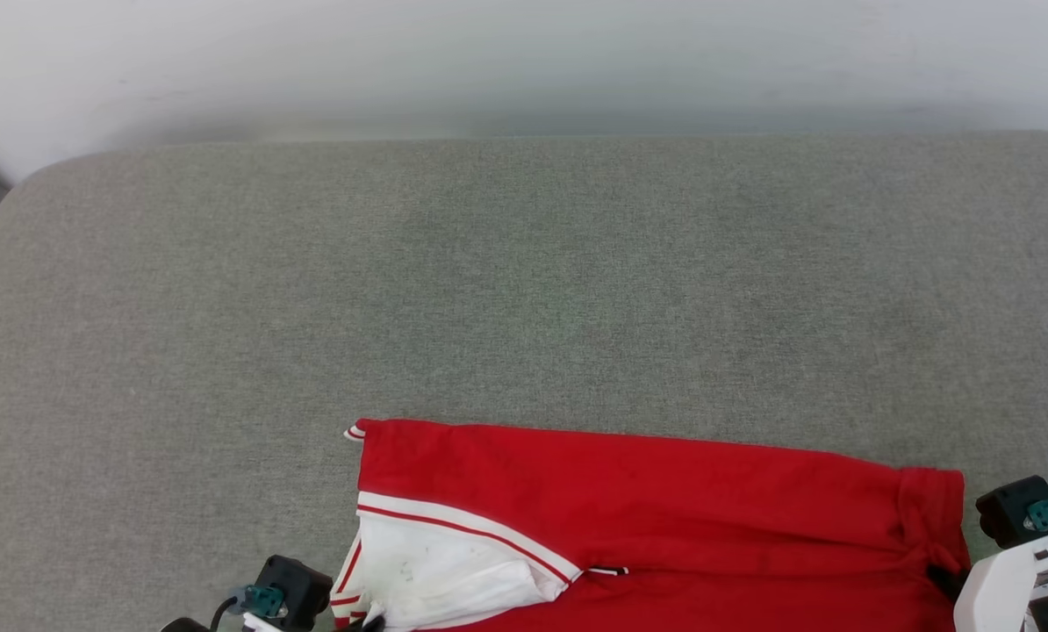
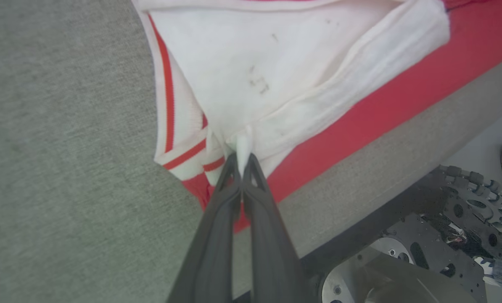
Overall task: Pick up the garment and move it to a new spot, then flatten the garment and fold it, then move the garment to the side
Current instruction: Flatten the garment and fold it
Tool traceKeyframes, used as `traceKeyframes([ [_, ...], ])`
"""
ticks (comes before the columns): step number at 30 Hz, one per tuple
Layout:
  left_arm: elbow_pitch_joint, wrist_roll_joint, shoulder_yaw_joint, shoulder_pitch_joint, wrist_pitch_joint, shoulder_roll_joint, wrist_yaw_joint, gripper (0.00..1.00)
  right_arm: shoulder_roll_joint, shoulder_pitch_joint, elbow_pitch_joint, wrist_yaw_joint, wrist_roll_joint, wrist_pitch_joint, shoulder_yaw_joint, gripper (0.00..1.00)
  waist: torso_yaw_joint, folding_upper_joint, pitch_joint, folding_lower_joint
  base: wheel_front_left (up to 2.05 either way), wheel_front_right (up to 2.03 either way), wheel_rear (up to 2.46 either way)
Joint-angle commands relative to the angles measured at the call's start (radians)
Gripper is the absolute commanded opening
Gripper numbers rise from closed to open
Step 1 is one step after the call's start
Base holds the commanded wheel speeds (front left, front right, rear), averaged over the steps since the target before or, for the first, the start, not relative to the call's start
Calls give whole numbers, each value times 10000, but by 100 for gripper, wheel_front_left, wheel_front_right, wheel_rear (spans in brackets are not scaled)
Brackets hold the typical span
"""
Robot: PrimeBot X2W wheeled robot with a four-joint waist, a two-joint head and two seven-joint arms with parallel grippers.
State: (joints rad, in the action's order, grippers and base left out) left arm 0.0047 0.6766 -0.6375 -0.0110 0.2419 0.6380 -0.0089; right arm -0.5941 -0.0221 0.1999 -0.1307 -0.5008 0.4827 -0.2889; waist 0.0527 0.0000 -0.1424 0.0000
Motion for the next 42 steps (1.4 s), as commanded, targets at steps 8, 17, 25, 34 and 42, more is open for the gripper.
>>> traceKeyframes([
  [8, 537, -209, 80, -240, -723, -288, 99, 100, 362, -161, 125, 4, -412, -218, 181, 100, -78, 0, 270, 0, 0, 0, 0],
  [17, -242, -522, 1508, -291, -3689, -715, 1113, 100, 1106, 228, -1785, 3, -576, 534, 2309, 100, -92, 0, 847, 0, 0, 0, 0],
  [25, -969, -1500, 3295, 89, -5075, -1752, 1976, 100, 2649, 891, -2139, 3, 239, 1083, 4178, 100, -42, 0, 918, 0, 0, 0, 0],
  [34, -2523, -4718, 5056, 1489, -5065, -3191, 1831, 100, 3901, 1293, -1933, 3, 924, 1203, 5388, 100, 39, 0, 742, 0, 0, 0, 0],
  [42, -2216, -5511, 5463, 1569, -5067, -3905, 952, 100, 4311, 1204, -1142, 3, 702, 1048, 5932, 100, 300, 0, 516, 0, 0, 0, 0],
])
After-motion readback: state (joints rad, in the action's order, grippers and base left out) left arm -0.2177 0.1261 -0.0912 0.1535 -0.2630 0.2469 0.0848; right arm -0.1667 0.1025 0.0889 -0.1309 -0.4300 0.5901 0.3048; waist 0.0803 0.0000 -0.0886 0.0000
